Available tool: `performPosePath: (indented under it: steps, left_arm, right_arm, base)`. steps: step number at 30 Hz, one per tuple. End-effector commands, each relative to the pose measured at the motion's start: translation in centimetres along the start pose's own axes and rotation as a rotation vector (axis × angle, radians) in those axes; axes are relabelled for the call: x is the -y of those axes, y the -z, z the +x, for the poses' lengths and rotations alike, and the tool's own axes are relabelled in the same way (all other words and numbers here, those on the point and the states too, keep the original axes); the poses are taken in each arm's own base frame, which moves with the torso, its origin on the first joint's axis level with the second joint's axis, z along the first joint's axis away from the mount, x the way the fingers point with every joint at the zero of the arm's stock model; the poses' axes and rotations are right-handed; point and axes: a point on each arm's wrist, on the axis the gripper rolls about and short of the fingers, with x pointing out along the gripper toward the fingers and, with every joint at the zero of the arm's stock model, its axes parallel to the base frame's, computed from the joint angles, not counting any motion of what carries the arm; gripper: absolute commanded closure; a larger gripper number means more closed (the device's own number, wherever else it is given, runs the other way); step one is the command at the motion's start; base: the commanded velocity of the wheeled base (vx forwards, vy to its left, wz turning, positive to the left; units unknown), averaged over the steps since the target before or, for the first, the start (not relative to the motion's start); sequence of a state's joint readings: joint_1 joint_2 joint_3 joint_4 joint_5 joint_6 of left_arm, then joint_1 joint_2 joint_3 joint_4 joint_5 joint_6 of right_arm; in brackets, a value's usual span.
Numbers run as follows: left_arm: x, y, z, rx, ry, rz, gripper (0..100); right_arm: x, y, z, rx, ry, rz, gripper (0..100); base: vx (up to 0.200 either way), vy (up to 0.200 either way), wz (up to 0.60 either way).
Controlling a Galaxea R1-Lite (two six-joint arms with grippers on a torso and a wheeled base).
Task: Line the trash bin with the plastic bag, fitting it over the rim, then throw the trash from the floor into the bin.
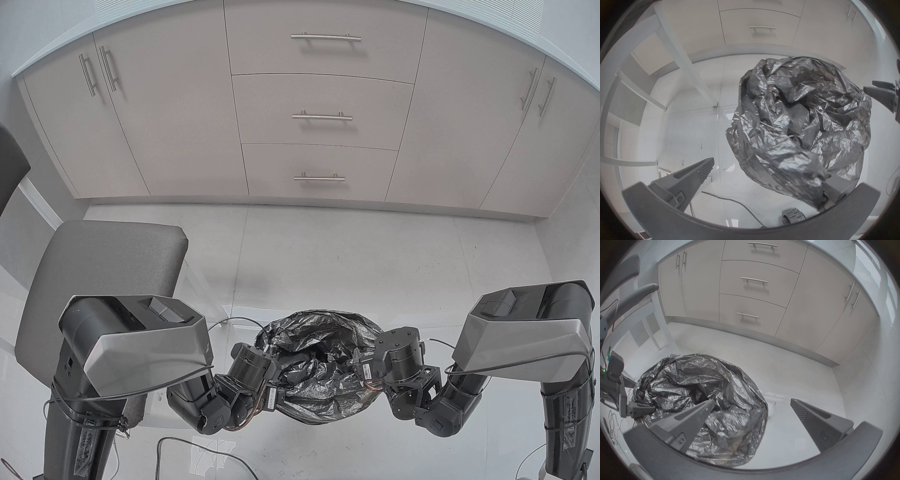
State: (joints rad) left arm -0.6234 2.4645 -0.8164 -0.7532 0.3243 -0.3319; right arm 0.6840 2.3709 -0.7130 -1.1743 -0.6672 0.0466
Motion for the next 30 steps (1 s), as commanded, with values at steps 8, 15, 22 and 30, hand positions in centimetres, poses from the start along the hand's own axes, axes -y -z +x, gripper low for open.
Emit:
performPosePath:
  steps: [8, 15, 22, 30]
  left_arm:
    - [0.6, -1.6, -0.6, 0.058, 0.026, -0.073, 0]
    - [0.4, -3.9, -3.5, 0.125, 0.064, -0.156, 0]
    - [-0.2, -4.1, -4.4, 0.132, 0.059, -0.175, 0]
    - [-2.0, -3.3, -4.0, 0.097, 0.015, -0.203, 0]
  right_arm:
    - [-0.3, 0.8, 0.4, -0.016, -0.005, -0.013, 0]
    - [-0.3, 0.9, 0.5, -0.018, -0.006, -0.014, 0]
    - [-0.4, 1.0, 0.6, -0.009, -0.006, -0.008, 0]
    - [-0.4, 1.1, 0.6, -0.01, -0.006, -0.01, 0]
  base:
    - [0.0, 0.0, 0.0]
    - [0.0, 0.0, 0.0]
    - [0.0, 0.0, 0.0]
    - [0.0, 0.0, 0.0]
